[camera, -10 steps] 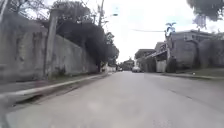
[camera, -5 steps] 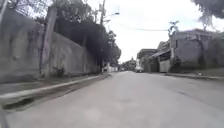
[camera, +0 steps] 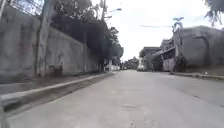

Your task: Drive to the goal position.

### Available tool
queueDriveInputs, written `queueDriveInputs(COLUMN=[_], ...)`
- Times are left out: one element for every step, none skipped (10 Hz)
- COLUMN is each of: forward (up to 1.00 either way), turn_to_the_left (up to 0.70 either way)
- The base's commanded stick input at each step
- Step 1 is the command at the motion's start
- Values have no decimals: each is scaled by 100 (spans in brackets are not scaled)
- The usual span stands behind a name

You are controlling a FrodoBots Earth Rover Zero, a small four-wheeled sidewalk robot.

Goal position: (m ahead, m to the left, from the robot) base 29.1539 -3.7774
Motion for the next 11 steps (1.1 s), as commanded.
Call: queueDriveInputs(forward=[70, 70, 70, 70, 70, 70, 70, 70, 70, 70, 70], turn_to_the_left=[0, 0, 0, 0, 0, 0, 0, 0, 0, 0, 0])
